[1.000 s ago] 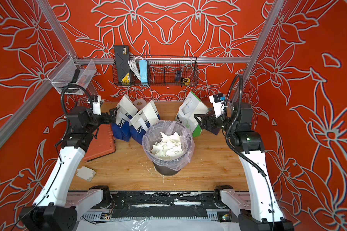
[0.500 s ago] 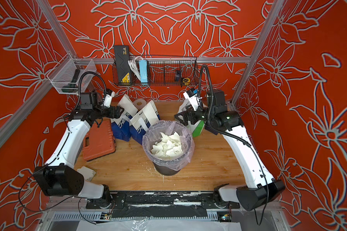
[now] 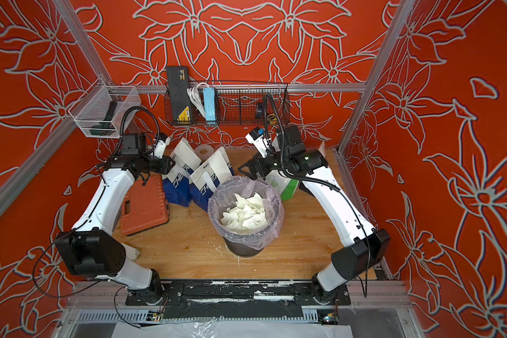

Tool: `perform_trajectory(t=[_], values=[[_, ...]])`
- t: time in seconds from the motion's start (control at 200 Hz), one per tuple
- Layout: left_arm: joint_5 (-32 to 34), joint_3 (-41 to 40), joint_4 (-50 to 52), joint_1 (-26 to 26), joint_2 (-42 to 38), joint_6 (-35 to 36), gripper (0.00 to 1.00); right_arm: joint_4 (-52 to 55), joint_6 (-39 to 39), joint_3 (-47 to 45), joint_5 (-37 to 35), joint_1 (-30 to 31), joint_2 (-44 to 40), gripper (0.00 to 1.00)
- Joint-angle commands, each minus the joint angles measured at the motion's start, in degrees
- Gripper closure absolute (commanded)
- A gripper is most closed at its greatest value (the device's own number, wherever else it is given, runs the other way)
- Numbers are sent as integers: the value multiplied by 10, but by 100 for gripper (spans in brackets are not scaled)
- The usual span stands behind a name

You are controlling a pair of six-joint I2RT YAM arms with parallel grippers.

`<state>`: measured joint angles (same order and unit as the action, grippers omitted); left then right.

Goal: Shred takeout receipts and throw away
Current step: Pick up the takeout bag from the center of the board.

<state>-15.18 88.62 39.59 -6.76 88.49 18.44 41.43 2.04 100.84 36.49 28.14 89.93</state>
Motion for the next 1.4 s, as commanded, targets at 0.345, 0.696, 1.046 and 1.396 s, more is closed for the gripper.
perform_trajectory(t=[0.345, 0.696, 1.046, 1.396], values=[[-52, 18, 12, -3, 32, 36, 86, -49, -14, 60, 27, 39, 82, 6], [-71, -12, 1, -3, 15, 57, 100, -93, -48, 86, 36, 58, 128, 9], [-69, -58, -35, -3, -42, 102, 100, -119, -70, 151, 25, 94, 194, 14], [-81, -149, -108, -3, -112, 134, 100, -125, -60, 240, 7, 133, 281, 20]])
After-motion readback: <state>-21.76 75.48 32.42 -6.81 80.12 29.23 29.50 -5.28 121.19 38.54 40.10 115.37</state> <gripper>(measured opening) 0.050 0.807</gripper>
